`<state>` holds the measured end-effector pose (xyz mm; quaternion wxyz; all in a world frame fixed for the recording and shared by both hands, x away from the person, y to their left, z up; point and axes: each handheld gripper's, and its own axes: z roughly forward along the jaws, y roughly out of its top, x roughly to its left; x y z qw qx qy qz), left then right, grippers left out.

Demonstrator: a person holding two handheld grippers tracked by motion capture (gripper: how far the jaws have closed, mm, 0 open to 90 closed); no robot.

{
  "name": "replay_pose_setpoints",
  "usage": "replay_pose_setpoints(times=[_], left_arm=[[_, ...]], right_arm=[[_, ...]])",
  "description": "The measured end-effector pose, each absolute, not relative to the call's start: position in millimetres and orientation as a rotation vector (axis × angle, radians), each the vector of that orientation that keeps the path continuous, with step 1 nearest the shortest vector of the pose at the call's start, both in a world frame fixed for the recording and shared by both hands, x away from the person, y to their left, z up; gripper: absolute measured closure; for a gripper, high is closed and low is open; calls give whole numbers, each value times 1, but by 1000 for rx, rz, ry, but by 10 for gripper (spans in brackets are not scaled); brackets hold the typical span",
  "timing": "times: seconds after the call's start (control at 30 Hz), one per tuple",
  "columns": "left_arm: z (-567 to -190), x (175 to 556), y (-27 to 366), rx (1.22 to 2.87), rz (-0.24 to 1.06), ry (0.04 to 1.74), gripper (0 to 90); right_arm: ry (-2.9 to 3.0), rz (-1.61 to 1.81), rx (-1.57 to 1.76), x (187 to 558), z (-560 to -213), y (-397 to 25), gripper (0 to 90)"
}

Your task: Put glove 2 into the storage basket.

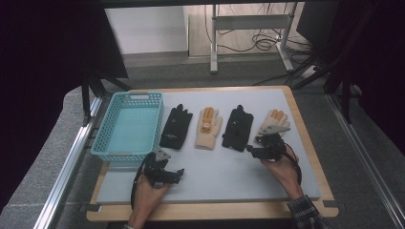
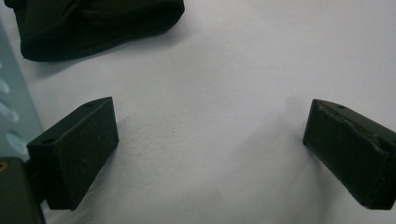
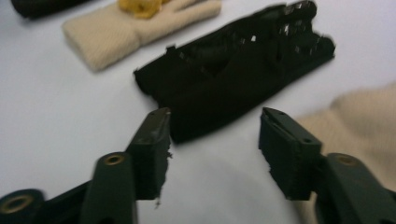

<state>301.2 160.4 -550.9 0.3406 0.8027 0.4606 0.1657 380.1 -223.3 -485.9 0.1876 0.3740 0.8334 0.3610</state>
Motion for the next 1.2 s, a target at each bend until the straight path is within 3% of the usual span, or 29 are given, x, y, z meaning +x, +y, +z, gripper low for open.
replay_pose_setpoints(times=[0.2, 0.37, 0.5, 0.77, 0.83, 0.87, 0.9, 0.93, 1.07, 1.2], left_arm=[[-551, 301, 160, 2082, 431, 1203, 35], [-551, 301, 160, 2087, 429, 1200, 35], [-551, 301, 160, 2086, 429, 1200, 35], [-551, 301, 160, 2087, 429, 1200, 35], [-551, 301, 160, 2087, 429, 1200, 35], [-551, 301, 160, 2087, 430, 1200, 35], [-551, 301, 160, 2087, 430, 1200, 35], [-551, 301, 160, 2087, 430, 1200, 35], [-551, 301, 160, 2087, 430, 1200, 35], [-551, 301, 160, 2088, 430, 1201, 35]], right_arm=[[2364, 984, 1027, 415, -483, -209, 493], [2346, 961, 1051, 447, -488, -200, 337], [2355, 948, 1088, 470, -495, -193, 267], [2407, 842, 1125, 500, -516, -182, 243], [2390, 814, 1119, 499, -516, -179, 315], [2384, 806, 1121, 498, -515, -178, 418], [2384, 806, 1121, 498, -515, -178, 418], [2413, 850, 1145, 498, -516, -178, 531], [2423, 863, 1168, 497, -514, -179, 727], [2431, 860, 1176, 496, -512, -179, 799]])
